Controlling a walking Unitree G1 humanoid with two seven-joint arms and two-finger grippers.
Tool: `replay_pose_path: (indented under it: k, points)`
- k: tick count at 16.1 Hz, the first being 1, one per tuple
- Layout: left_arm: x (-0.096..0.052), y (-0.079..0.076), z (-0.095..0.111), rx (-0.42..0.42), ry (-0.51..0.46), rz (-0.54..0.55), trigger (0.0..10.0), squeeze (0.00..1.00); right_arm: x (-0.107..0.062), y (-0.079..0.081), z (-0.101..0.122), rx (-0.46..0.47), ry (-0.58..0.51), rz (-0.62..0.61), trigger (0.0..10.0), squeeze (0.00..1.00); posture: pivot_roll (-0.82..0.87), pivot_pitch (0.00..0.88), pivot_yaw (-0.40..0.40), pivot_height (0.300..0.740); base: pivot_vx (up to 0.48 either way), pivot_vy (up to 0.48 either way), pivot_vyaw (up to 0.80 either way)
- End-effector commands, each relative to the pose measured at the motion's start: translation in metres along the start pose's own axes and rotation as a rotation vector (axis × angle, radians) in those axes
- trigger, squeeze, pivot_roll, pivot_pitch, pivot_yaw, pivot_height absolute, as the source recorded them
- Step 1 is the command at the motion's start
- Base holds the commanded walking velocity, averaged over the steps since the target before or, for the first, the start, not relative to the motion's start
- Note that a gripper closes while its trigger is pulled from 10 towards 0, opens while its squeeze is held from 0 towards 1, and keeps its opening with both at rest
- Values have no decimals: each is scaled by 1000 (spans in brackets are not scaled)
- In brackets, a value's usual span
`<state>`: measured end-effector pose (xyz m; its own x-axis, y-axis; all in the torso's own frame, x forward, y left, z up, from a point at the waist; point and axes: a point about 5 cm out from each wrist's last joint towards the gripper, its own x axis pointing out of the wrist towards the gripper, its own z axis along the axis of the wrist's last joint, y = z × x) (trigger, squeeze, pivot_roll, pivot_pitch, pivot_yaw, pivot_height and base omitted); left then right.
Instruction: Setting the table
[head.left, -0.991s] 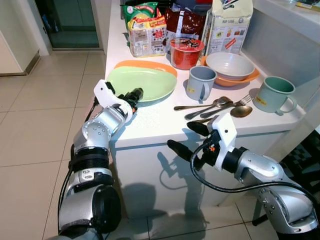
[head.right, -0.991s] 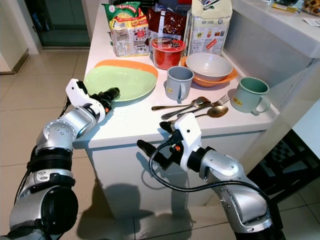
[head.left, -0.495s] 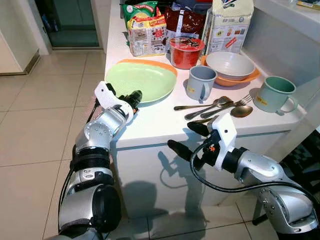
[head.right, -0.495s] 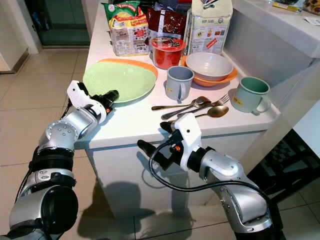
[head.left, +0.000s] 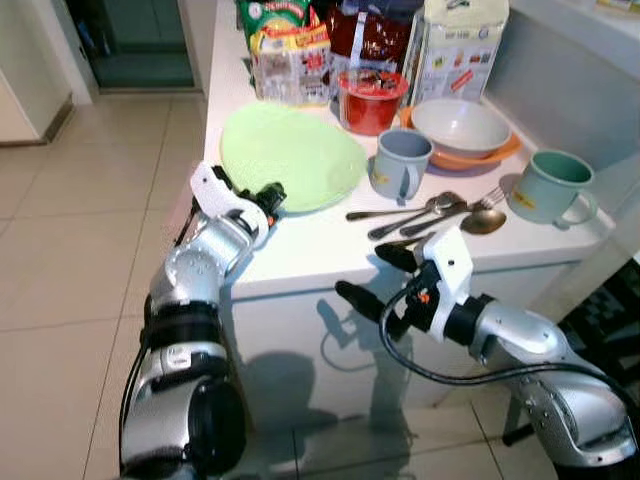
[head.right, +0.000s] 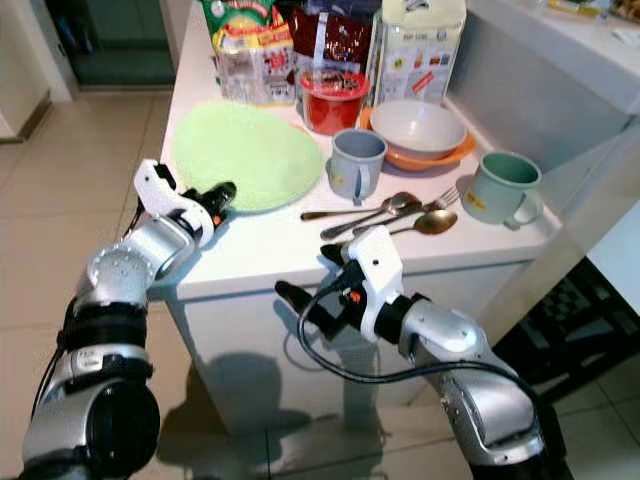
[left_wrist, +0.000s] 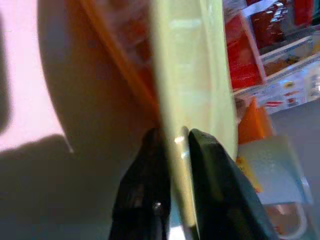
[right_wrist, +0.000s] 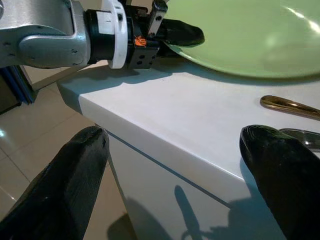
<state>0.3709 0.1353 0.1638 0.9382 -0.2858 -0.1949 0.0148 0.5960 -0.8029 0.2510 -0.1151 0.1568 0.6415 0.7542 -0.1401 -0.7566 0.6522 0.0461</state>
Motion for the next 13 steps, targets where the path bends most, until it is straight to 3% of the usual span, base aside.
replay_pose_path:
  k: [1, 9, 12, 13]
  points:
    - [-4, -20, 10, 27, -38, -89, 0, 0, 1, -1, 3, -15, -4, -5, 10000, 0, -1, 0, -23, 740, 0, 0, 0]
    - [-31, -40, 23, 8, -130, -200, 0, 0, 5, -3, 5, -18, -15, -4, 10000, 0, 17, 0, -31, 740, 0, 0, 0]
    - [-43, -44, 43, -21, -250, -219, 0, 0, 7, -4, 8, -23, -37, -18, 10000, 0, 17, 0, -25, 740, 0, 0, 0]
    - [-51, -44, 54, 14, -316, -201, 0, 0, 7, -7, 13, -26, -72, -55, 10000, 0, 17, 0, -22, 740, 0, 0, 0]
